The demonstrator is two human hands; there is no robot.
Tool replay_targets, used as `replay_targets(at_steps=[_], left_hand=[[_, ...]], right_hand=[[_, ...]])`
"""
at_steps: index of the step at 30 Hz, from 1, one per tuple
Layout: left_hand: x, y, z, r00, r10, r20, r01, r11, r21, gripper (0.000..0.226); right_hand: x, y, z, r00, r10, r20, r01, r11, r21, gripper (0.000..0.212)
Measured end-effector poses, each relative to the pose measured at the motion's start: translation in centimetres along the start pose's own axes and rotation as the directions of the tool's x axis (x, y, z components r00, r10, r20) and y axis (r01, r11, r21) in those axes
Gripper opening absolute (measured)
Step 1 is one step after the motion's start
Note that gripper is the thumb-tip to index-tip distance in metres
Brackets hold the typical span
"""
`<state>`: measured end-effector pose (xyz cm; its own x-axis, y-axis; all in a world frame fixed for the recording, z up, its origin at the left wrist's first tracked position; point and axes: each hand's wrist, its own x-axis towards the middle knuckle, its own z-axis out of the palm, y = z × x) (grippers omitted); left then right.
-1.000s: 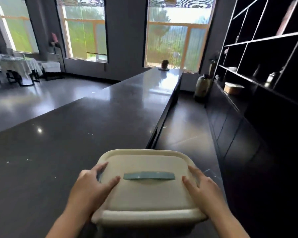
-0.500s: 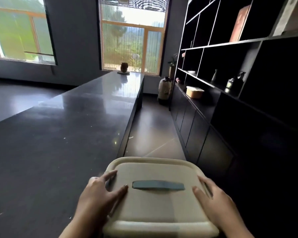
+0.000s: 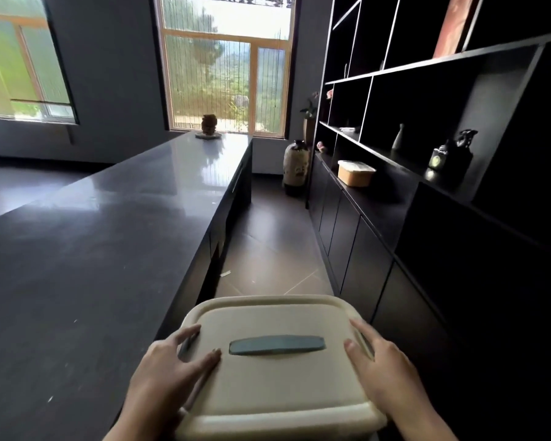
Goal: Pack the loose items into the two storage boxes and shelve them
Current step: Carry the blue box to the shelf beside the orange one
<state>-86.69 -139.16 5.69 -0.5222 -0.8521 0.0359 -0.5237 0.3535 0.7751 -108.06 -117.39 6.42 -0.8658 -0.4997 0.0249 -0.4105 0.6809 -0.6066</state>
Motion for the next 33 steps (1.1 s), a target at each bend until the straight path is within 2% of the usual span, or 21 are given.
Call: replay_targets(at_steps=[5, 13, 17, 22, 33], left_hand=[[11.6, 0.7, 3.0, 1.0, 0.008, -0.013, -0.008, 0.999, -0.039, 0.061], [32.3, 4.8, 7.1, 0.996, 0.088, 0.033, -0.086, 0.995, -0.04, 0.061], [40.8, 7.9, 10.5, 0.985, 0.141, 0.103, -0.14, 0.99, -0.021, 0.059], [50.0, 11.3, 17.7, 0.977, 0.165, 0.135, -0.159, 0.986, -0.052, 0.056], [69.2, 21.7, 32.1, 0.962, 0.144, 0.231, -0.115, 0.984, -0.135, 0.055]], right_hand=[[10.9, -1.6, 3.0, 0.999, 0.028, 0.04, -0.03, 0.999, 0.029, 0.049], [28.6, -5.5, 5.1, 0.994, 0.093, -0.05, -0.085, 0.987, 0.133, 0.043], [36.2, -4.8, 5.2, 0.984, 0.155, -0.083, -0.14, 0.977, 0.158, 0.041], [47.1, -2.4, 5.0, 0.971, 0.205, -0.126, -0.184, 0.97, 0.162, 0.041], [70.8, 2.4, 1.7, 0.954, 0.255, -0.158, -0.231, 0.96, 0.156, 0.04]])
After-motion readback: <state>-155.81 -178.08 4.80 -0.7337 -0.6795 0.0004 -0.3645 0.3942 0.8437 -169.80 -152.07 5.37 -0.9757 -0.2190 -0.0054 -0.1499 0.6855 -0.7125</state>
